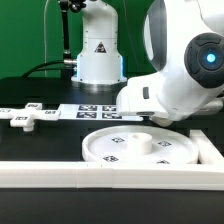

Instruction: Assemble round table

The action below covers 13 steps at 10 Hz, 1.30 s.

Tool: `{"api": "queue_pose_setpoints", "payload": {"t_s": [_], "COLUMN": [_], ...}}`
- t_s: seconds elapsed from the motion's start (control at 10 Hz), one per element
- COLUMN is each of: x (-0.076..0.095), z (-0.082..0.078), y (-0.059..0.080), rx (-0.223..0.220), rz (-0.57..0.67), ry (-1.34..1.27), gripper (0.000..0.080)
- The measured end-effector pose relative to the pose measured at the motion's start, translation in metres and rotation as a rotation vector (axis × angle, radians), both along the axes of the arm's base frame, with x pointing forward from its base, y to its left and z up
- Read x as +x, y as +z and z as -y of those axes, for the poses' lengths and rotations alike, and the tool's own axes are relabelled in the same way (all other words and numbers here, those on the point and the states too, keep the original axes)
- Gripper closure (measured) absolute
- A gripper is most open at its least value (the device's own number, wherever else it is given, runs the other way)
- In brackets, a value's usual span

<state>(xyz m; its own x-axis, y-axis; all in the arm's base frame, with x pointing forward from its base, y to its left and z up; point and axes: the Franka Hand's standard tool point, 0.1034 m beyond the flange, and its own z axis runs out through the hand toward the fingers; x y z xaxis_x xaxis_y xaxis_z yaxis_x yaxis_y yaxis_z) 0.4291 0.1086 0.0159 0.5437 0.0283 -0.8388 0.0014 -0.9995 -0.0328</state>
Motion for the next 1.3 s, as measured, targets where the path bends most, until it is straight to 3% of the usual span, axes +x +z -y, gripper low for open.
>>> {"api": "queue_pose_setpoints", "payload": {"t_s": [0.3, 0.5, 0.9, 1.1, 1.3], "x": [-0.008, -0.012, -0.01, 0.001, 0.017], "z": [0.002, 0.002, 0.002, 0.005, 0.009], "y": [-0.007, -0.01, -0.009, 0.006, 0.041], "rx": [-0.01, -0.017, -0.007, 0.035, 0.067], "rz": [-0.016, -0.025, -0.021, -0.001, 0.015], "ry": [-0.005, -0.008, 0.001, 0.026, 0.041], "gripper": [0.0151, 0.0396, 0.0393, 0.0393, 0.0392]}}
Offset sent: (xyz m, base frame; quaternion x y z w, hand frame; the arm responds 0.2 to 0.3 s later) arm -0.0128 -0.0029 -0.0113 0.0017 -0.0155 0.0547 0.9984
